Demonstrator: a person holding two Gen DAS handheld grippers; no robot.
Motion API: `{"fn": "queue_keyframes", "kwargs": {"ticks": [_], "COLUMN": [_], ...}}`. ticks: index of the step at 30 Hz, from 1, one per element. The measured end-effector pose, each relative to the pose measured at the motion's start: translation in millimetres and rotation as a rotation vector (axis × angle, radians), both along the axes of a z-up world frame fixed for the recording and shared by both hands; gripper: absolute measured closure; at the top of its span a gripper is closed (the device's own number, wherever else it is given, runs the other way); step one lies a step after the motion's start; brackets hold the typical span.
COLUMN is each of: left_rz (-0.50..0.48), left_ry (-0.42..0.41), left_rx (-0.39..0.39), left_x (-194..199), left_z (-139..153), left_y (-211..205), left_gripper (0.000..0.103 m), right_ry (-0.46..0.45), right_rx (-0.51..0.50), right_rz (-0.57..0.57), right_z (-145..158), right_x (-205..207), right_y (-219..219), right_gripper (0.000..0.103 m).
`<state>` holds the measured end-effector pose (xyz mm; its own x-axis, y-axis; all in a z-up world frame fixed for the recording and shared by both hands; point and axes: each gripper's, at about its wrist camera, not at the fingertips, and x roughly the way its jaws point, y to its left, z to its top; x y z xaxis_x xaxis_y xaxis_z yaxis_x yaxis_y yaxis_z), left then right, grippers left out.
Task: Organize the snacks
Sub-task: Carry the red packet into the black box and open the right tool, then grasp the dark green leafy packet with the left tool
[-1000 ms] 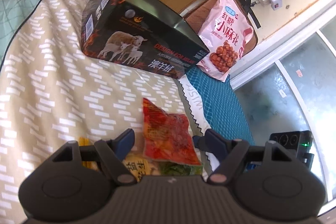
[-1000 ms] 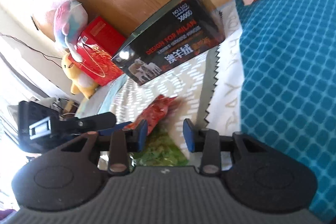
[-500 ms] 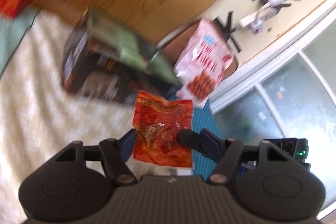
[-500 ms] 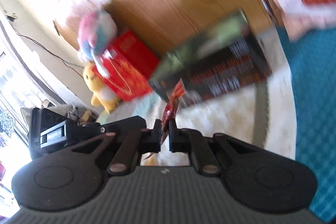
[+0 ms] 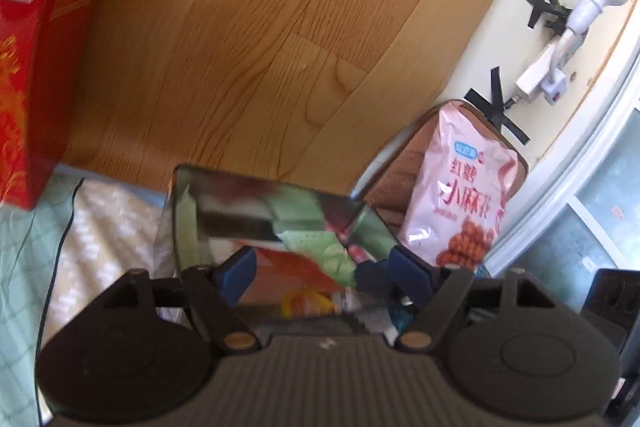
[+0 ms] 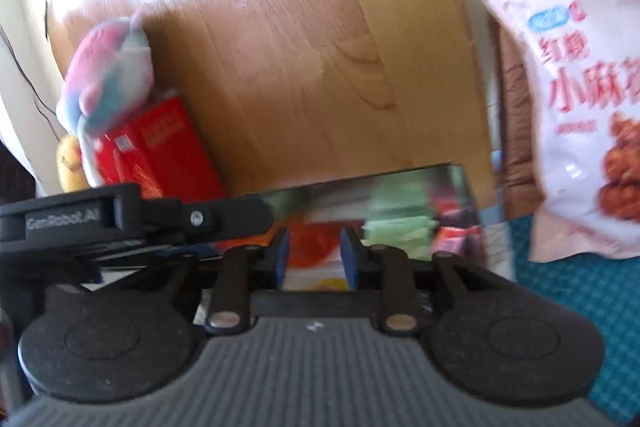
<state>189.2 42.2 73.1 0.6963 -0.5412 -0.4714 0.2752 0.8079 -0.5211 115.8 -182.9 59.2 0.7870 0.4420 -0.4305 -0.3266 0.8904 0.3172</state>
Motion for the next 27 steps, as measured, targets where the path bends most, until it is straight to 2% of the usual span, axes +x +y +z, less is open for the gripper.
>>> {"fn": "queue_keyframes", "kwargs": {"ticks": [1, 3, 4, 8, 10, 13, 15, 17, 19, 22, 25, 27], "left_rz": [-0.012, -0.029, -0.039, -0.103, -0.149, -0.249, -0.291, -0.326, -0.351, -0.367, -0.39, -0.381], "left_ry": [-0.011, -0.023, -0.019, 0.051, 0.083, 0.139, 0.177, 0.216, 0.255, 0.261, 0.266, 0.266], "left_rx": [-0.016, -0.029, -0.035, -0.05, -0.045, -0.015, 0.031, 0.044, 0.023, -0.011, -0.063, -0.059], "left_x": [-8.1, -29.3, -39.0, -72.4, -83.5, -91.1, -90.7, -91.9, -93.3, -96.5, -99.0, -97.7], "left_z": [-0.4, -0.6, -1.7, -10.8, -17.2, -27.4, -36.0, -47.0, -55.6, -57.7, -56.2, -56.8], "left_y": [5.1, 16.3, 22.1, 33.8, 28.3, 9.0, -7.3, -15.5, -19.4, -25.1, -27.6, -32.0], "left_gripper": [0.028, 0.028, 0.028, 0.028, 0.028, 0.028, 0.028, 0.028, 0.028, 0.029, 0.04, 0.041], "right_ry": [-0.01, -0.002, 0.017, 0.108, 0.128, 0.11, 0.134, 0.145, 0.154, 0.137, 0.111, 0.086], "right_rx": [0.007, 0.038, 0.044, 0.022, -0.031, -0.161, -0.16, -0.151, -0.161, -0.144, -0.155, -0.18], "right_rz": [0.006, 0.04, 0.072, 0.218, 0.245, 0.233, 0.214, 0.19, 0.171, 0.155, 0.149, 0.145], "right_z": [0.6, -1.7, -4.7, -24.4, -34.7, -42.9, -47.2, -50.5, -54.4, -56.5, -58.3, -59.5], "right_x": [-8.3, -27.3, -38.7, -83.8, -105.9, -139.1, -151.0, -160.2, -167.0, -177.2, -178.5, -178.8], "right_y": [-7.0, -19.1, -24.6, -34.1, -30.8, -24.7, -27.4, -32.9, -36.2, -38.6, -32.6, -26.6], "right_gripper": [0.068, 0.056, 0.056, 0.047, 0.044, 0.041, 0.04, 0.039, 0.039, 0.04, 0.043, 0.043]}}
